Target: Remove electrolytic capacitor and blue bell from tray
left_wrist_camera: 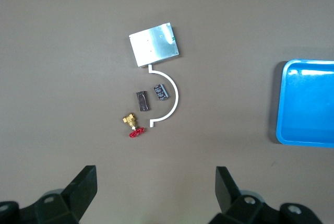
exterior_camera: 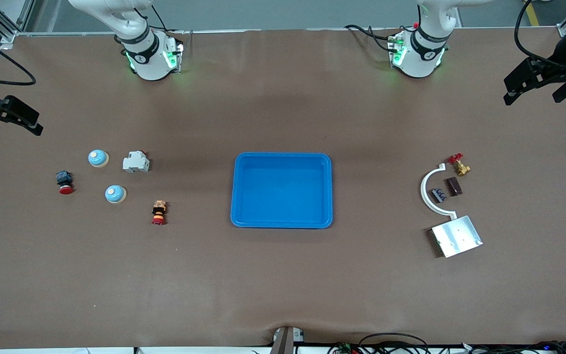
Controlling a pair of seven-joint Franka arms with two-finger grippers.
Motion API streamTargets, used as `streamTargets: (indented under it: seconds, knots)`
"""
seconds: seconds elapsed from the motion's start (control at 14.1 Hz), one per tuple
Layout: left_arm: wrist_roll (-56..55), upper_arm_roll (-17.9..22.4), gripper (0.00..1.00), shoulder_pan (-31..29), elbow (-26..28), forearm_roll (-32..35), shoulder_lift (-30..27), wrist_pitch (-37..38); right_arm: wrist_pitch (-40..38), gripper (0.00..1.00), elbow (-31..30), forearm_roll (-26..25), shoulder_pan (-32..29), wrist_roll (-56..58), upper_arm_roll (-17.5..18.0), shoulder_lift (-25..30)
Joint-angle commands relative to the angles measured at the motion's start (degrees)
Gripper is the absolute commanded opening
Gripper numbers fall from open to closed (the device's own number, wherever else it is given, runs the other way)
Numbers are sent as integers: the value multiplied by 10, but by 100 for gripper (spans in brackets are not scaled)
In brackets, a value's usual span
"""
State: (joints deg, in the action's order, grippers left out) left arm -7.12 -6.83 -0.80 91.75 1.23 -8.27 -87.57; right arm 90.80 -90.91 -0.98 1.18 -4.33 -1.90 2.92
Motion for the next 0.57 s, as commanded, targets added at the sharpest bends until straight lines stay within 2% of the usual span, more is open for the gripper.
streamTargets:
  seconds: [0.0,0.49]
  knots:
    - [9,5,100,3,-11,-5,4,11,-3,100,5,0,4,-12,-2,-1]
    - [-1,3,100,4,-11,-5,7,11,-9,100,5,8,2,-22,-2,4]
